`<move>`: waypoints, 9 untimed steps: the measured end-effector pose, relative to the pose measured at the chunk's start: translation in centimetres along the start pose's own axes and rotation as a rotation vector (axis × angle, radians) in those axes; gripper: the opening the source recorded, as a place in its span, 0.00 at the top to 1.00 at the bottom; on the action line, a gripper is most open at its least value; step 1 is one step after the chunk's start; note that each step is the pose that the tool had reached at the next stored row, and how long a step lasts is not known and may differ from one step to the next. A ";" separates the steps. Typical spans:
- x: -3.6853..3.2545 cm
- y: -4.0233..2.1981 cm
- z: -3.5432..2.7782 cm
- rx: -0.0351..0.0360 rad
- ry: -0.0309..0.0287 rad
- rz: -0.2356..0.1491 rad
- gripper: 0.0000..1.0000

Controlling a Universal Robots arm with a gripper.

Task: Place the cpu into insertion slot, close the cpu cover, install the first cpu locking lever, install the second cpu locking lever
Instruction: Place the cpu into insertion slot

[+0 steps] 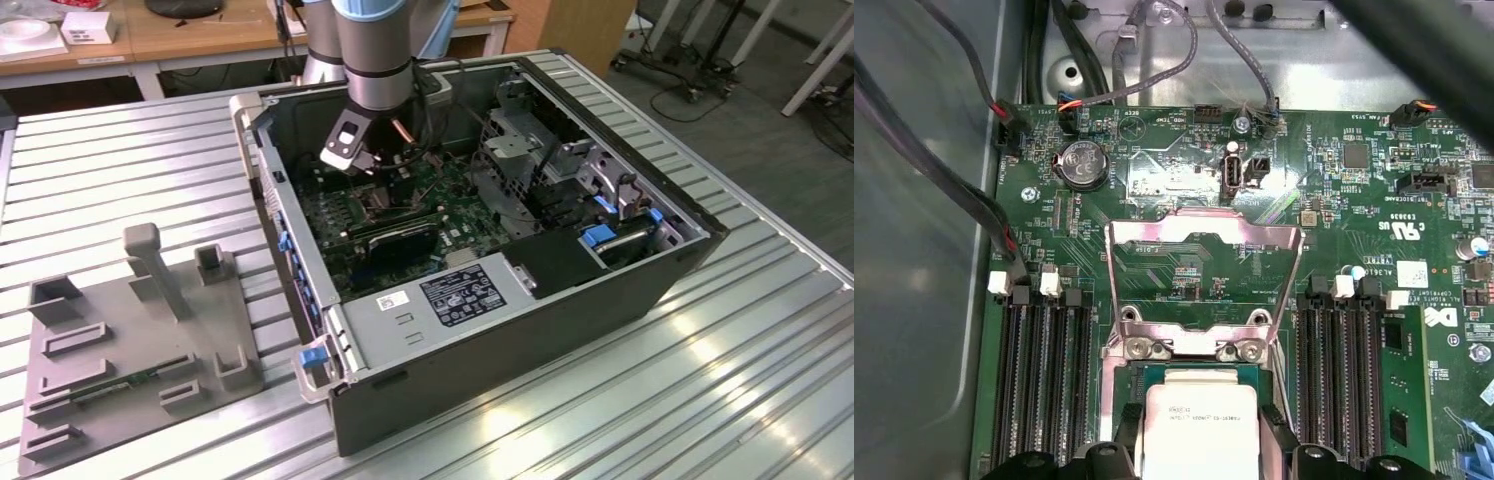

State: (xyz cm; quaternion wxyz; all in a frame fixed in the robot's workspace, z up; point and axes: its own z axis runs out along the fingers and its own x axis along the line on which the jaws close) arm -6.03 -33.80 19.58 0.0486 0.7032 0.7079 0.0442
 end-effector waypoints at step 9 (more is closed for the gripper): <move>0.08 -0.17 0.02 -0.0005 0.0008 0.000 0.46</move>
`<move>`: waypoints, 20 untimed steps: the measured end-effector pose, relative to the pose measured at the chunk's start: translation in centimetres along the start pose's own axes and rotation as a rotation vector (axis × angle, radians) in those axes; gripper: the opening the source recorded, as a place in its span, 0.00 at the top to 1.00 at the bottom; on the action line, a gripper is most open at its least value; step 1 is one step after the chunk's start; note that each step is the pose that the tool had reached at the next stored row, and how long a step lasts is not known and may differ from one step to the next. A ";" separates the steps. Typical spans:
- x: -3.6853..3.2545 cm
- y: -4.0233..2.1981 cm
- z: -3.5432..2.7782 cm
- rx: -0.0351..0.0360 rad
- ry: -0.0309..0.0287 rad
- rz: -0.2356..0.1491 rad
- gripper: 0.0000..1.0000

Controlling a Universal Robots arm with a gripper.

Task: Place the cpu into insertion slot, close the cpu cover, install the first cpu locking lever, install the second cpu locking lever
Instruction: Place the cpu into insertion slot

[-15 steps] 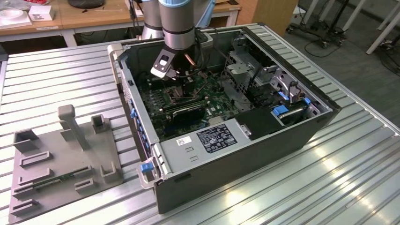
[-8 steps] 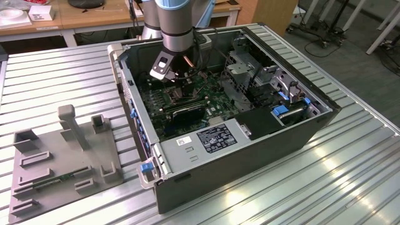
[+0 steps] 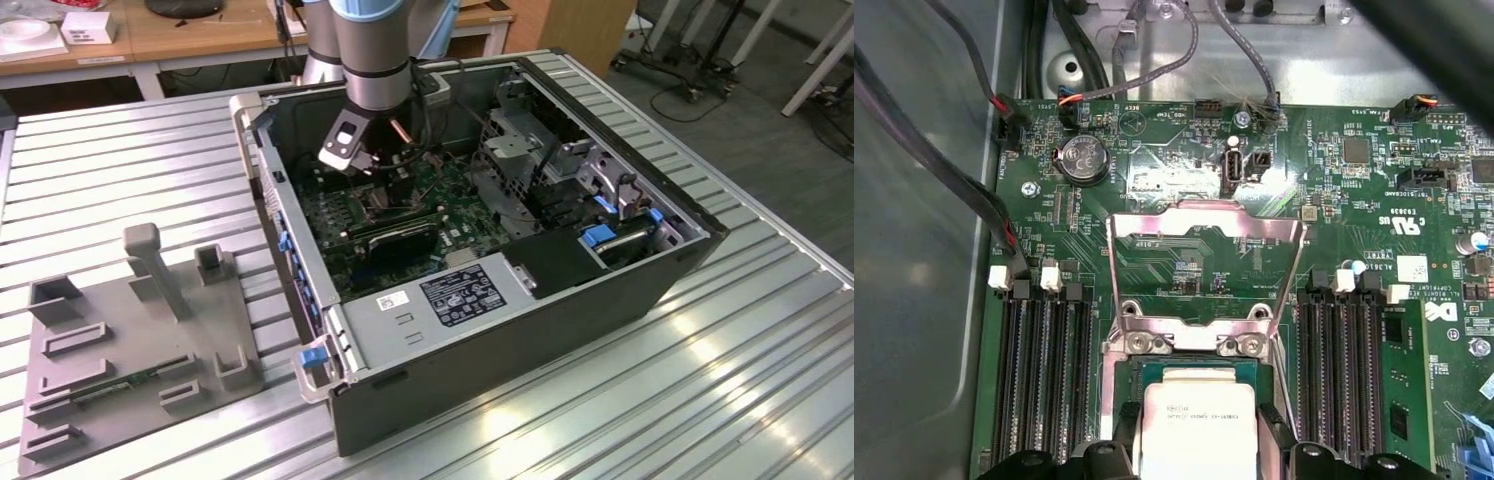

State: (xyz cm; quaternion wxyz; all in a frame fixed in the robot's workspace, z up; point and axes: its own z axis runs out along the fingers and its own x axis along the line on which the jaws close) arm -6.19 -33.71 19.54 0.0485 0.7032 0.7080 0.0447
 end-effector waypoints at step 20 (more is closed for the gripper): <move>0.18 -0.12 0.13 -0.0004 0.0001 0.003 0.46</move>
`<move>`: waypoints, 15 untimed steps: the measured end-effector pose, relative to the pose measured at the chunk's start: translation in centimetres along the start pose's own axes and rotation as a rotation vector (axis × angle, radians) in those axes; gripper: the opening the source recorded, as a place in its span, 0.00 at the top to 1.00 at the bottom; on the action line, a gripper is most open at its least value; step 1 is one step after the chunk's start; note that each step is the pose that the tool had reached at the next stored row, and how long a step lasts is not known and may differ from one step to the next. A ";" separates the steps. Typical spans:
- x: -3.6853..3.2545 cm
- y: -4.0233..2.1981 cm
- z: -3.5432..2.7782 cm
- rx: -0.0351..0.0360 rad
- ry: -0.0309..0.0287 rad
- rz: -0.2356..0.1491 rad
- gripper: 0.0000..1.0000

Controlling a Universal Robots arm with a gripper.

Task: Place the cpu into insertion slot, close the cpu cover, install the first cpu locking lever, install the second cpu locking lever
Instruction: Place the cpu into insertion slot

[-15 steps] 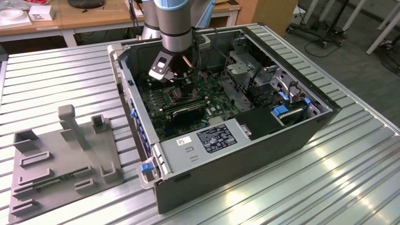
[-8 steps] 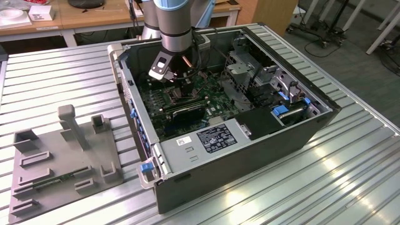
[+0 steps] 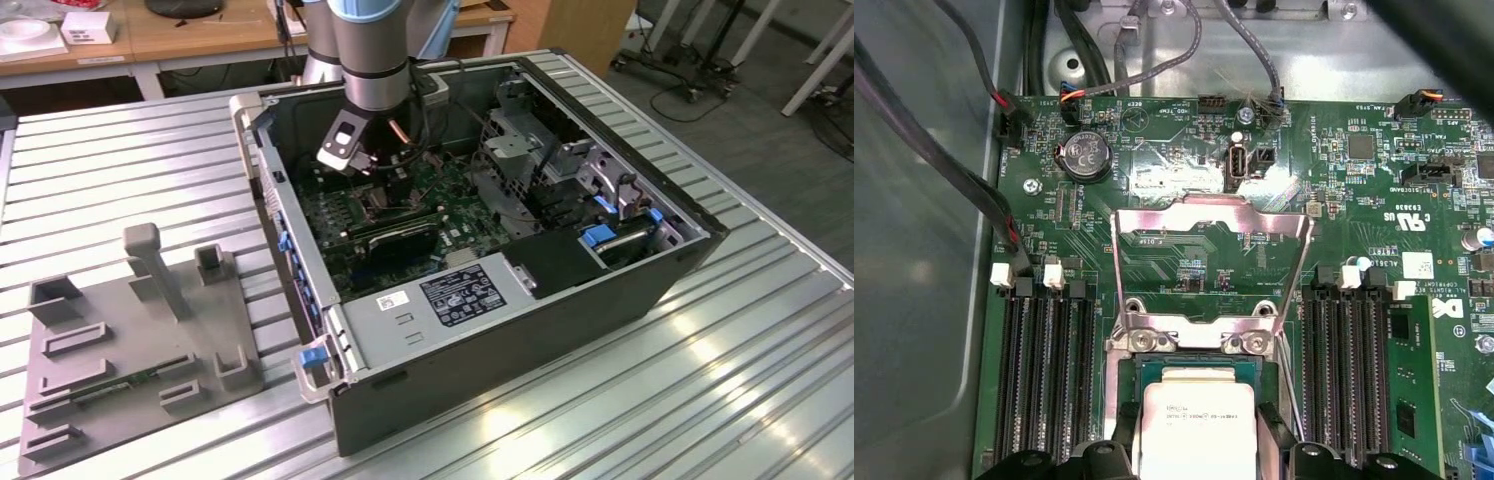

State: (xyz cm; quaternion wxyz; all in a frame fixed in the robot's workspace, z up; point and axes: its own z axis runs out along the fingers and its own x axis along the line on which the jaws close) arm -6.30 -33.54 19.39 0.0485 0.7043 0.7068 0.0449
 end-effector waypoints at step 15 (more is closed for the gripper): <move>0.00 -0.10 0.21 0.0002 -0.0003 0.001 0.46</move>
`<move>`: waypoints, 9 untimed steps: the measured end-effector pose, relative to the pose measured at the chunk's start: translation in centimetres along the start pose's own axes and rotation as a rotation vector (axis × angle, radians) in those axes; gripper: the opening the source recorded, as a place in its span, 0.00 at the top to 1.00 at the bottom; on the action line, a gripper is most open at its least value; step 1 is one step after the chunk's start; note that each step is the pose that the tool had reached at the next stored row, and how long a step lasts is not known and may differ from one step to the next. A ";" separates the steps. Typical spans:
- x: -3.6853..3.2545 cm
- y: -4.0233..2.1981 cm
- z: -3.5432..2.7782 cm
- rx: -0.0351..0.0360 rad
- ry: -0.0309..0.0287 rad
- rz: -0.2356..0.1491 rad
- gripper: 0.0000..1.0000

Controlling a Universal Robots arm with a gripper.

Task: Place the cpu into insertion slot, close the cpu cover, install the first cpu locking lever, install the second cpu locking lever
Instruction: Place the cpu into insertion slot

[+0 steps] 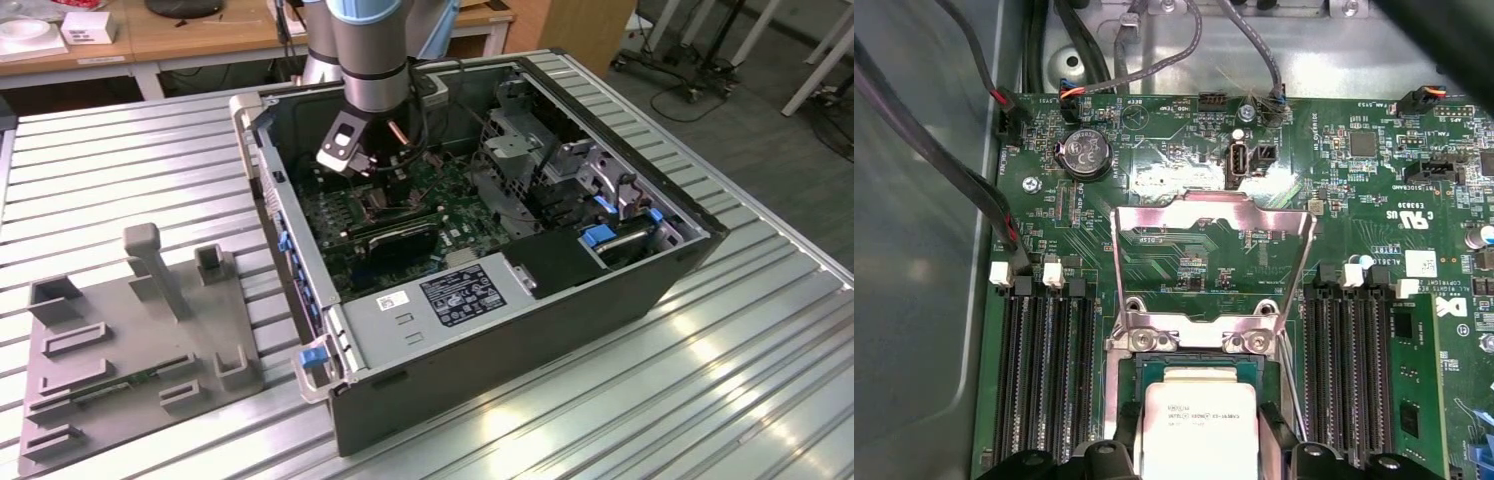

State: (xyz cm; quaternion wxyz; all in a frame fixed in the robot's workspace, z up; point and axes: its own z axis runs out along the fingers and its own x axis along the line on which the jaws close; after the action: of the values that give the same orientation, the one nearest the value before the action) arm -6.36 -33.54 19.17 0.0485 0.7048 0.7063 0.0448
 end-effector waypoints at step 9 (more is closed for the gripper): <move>-0.01 -0.04 0.09 0.0004 -0.0005 0.000 0.46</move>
State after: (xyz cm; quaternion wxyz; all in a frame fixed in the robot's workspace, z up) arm -6.39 -33.55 19.08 0.0486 0.7048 0.7064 0.0444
